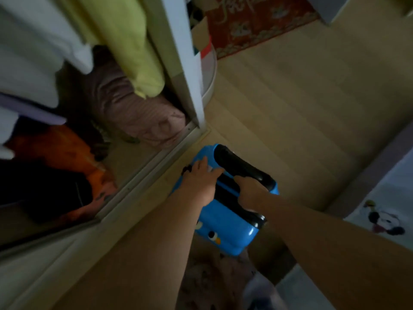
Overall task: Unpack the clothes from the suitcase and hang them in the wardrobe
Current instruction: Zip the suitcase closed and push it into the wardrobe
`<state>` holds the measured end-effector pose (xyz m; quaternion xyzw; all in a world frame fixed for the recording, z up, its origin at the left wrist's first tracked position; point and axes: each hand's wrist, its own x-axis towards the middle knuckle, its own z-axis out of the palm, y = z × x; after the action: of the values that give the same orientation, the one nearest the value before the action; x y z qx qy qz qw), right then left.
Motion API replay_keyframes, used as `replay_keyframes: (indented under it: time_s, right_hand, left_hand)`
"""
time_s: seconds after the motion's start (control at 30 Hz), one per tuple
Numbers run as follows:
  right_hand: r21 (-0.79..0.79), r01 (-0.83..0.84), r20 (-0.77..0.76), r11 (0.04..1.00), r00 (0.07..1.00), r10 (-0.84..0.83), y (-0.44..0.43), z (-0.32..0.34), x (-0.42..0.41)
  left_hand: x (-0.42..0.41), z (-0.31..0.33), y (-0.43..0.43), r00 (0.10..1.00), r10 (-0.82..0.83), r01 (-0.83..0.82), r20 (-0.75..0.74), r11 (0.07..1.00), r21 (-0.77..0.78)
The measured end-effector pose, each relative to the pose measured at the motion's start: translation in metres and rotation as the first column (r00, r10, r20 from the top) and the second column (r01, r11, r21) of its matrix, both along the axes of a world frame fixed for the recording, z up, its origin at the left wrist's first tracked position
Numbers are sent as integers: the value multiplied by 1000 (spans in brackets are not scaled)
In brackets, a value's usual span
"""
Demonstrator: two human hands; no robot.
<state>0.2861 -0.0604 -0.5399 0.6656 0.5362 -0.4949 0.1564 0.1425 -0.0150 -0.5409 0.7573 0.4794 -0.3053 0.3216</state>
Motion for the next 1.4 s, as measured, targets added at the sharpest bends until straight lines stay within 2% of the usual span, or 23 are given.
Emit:
replay_keyframes:
  time_s: [0.13, 0.3, 0.37, 0.43, 0.5, 0.57, 0.63, 0.67, 0.8, 0.9, 0.97, 1.03, 1.1, 1.13, 1.23, 1.33, 1.4]
  right_hand:
    - [55, -155, -64, 986, 985, 158, 20, 1, -54]
    - [205, -298, -27, 932, 950, 310, 25, -3, -107]
    - [306, -323, 5, 896, 941, 337, 25, -6, -121]
    - [376, -301, 70, 877, 952, 297, 22, -9, -139]
    - [335, -287, 210, 897, 951, 226, 21, -16, -152]
    - [176, -165, 273, 970, 955, 113, 20, -26, -162]
    - [45, -36, 223, 998, 975, 25, 16, -39, -179]
    - [24, -25, 195, 999, 981, 20, 14, -44, -191]
    - [19, -161, 88, 987, 983, 159, 3, -34, -240]
    - [-95, -414, 98, 905, 901, 423, -17, -28, -278]
    - [-73, -557, 103, 827, 821, 562, -30, -24, -304]
    - [-32, -641, 96, 767, 762, 640, -38, -23, -329]
    - [-14, -717, 37, 697, 696, 717, -46, -21, -359]
    - [-4, -760, 6, 650, 650, 760, -52, -18, -377]
    - [12, -806, -46, 592, 591, 805, -76, -25, -420]
    - [22, -812, -149, 583, 574, 805, -109, -40, -449]
    - [30, -825, -162, 565, 554, 817, -133, -44, -471]
  left_hand:
    - [-50, -4, -11, 969, 245, -244, -13, 968, 58]
    - [-103, -7, -30, 877, 480, -476, -34, 875, 83]
    - [-119, -8, -42, 844, 533, -528, -66, 846, 78]
    - [-136, -6, -54, 795, 598, -593, -101, 801, 78]
    - [-153, -5, -66, 750, 653, -650, -107, 757, 62]
    - [-169, -3, -79, 716, 692, -689, -96, 722, 63]
    - [-192, -2, -98, 651, 754, -752, -88, 656, 65]
    - [-205, -2, -107, 607, 790, -788, -80, 612, 65]
    - [-253, 2, -141, 429, 901, -895, -69, 434, 102]
    - [-294, 3, -174, 311, 946, -938, -89, 320, 134]
    - [-319, 6, -200, 213, 973, -960, -92, 226, 167]
    - [-337, 10, -223, 172, 981, -963, -89, 187, 194]
    - [-353, 12, -247, 123, 989, -970, -79, 137, 202]
    - [-362, 12, -260, 72, 996, -977, -62, 83, 199]
    - [-382, 9, -298, -51, 998, -980, -43, -41, 196]
    - [-402, 10, -332, -160, 987, -961, 1, -156, 229]
    - [-423, 11, -358, -233, 972, -939, 37, -235, 250]
